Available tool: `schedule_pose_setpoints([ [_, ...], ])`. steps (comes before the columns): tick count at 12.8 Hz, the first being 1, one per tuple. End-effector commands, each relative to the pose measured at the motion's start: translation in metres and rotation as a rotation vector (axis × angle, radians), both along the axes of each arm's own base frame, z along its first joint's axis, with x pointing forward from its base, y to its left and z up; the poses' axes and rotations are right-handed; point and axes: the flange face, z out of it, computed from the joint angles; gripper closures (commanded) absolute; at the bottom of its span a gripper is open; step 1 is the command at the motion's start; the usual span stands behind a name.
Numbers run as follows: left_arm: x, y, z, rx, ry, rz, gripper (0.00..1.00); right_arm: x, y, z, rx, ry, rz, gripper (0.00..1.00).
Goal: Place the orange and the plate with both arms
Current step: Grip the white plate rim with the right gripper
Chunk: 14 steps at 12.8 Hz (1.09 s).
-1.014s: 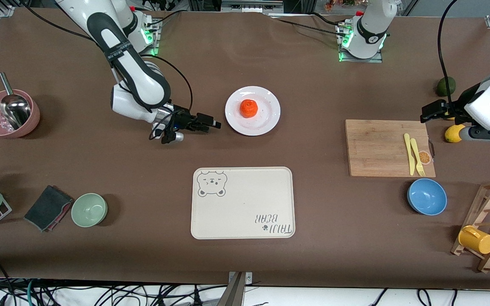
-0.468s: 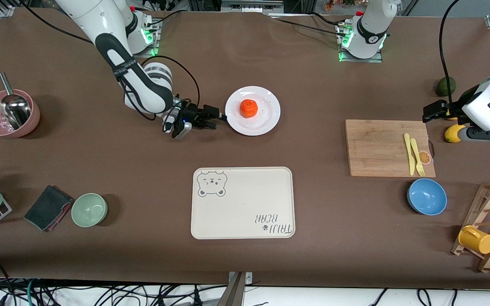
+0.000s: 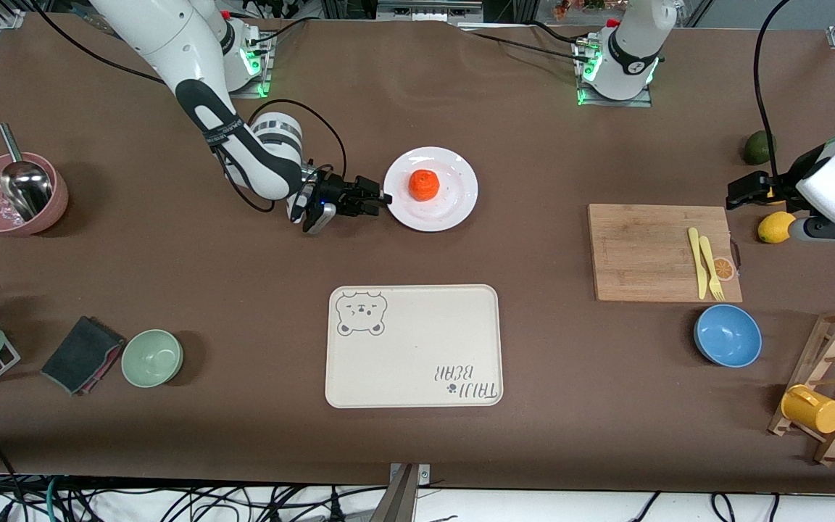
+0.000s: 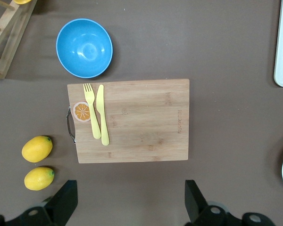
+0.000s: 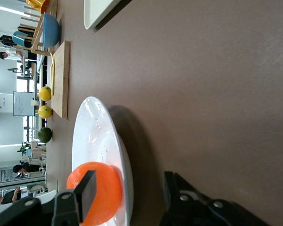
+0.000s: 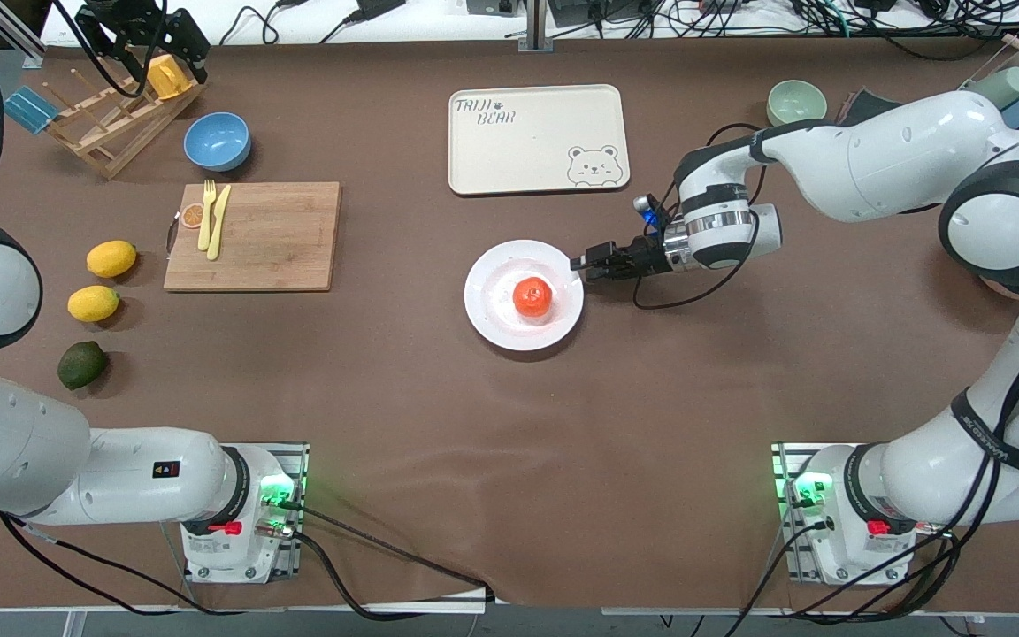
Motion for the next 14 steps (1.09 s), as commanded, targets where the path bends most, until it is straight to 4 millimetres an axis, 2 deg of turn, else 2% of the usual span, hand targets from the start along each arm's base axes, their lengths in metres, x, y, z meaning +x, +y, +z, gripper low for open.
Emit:
schedule_pose_setpoints([
  [1, -0.0004, -0.0016, 0.0036, 0.006, -0.012, -0.026, 0.00, -0.0091, 0.0169, 0.0039, -0.002, -0.022, 0.022, 0.39],
  [2, 0.0007, -0.0014, 0.0063, 0.008, -0.018, -0.027, 0.00, -0.0134, 0.0229, 0.0043, -0.003, -0.023, 0.037, 0.41],
  [3, 0.0006, -0.0014, 0.0069, 0.008, -0.018, -0.027, 0.00, -0.0159, 0.0243, 0.0030, -0.005, -0.020, 0.042, 0.61],
  [4, 0.0004, -0.0015, 0.0068, 0.006, -0.016, -0.026, 0.00, -0.0175, 0.0240, -0.0012, -0.007, -0.011, 0.042, 0.75],
  [6, 0.0008, -0.0015, 0.0095, 0.006, -0.021, -0.025, 0.00, -0.0168, 0.0207, -0.0024, -0.031, -0.029, 0.046, 0.78],
  [9, 0.0036, 0.0004, 0.0062, 0.006, -0.016, -0.025, 0.00, -0.0160, 0.0206, -0.0021, -0.034, -0.034, 0.047, 0.90],
  [12, 0.0042, 0.0004, 0.0067, 0.006, -0.018, -0.025, 0.00, -0.0119, 0.0225, -0.0001, -0.030, -0.042, 0.045, 0.93],
  [13, 0.0042, 0.0013, 0.0067, 0.006, -0.018, -0.025, 0.00, -0.0106, 0.0216, 0.0005, -0.029, -0.044, 0.044, 1.00],
  [14, 0.0046, 0.0004, 0.0058, 0.006, -0.016, -0.025, 0.00, -0.0109, 0.0213, -0.0003, -0.031, -0.043, 0.043, 1.00],
])
